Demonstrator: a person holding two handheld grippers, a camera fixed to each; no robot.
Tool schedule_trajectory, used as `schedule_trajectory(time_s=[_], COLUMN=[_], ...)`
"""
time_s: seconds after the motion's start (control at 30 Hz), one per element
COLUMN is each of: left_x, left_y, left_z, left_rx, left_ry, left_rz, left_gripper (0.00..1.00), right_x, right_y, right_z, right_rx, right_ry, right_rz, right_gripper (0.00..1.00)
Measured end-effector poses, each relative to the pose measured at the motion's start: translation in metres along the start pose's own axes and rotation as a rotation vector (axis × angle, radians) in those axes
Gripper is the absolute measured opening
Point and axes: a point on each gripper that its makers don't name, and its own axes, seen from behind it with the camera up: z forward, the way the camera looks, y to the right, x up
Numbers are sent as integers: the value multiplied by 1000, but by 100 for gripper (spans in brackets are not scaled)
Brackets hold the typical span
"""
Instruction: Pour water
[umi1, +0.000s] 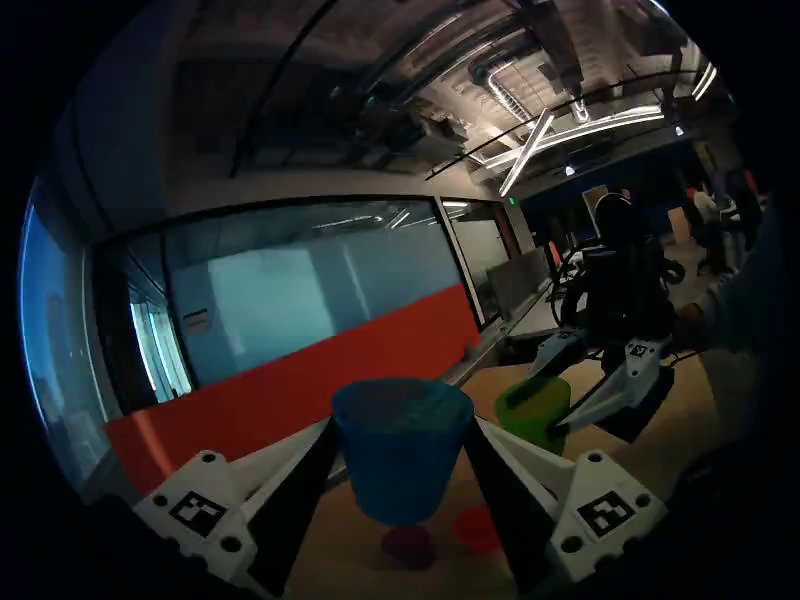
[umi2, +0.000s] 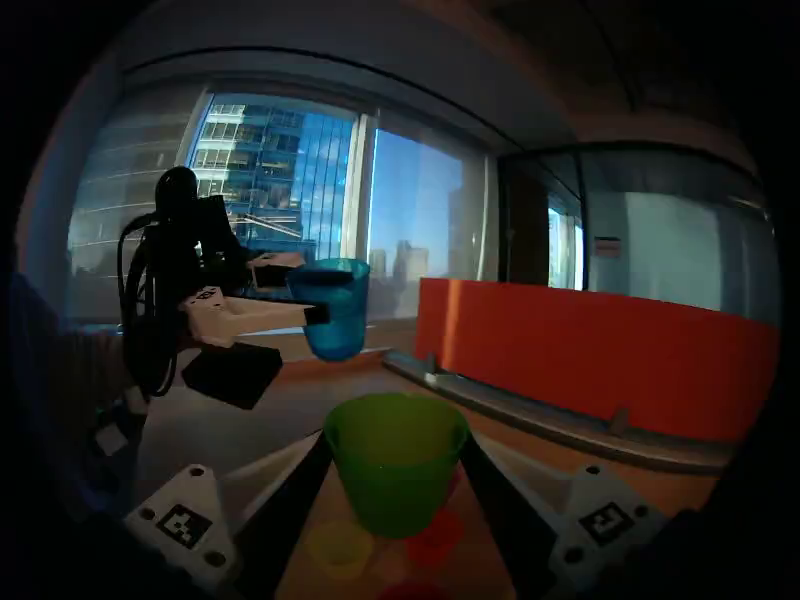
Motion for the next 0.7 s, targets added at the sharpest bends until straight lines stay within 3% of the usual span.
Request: schedule_trajectory(time_s=[0.4,0.7], left_x=[24,40], left_y=[-2,0], left_z=[9,12], left_rx=[31,38], left_ry=[10,16], left_rz=[216,313], left_gripper=[85,85], right_x=[-3,-5], right_y=[-26,-43], right_z=[13,21], right_rx=[64,101], right_ry=[-11,-16], right_rz=[-3,-5], right_gripper=[92,92])
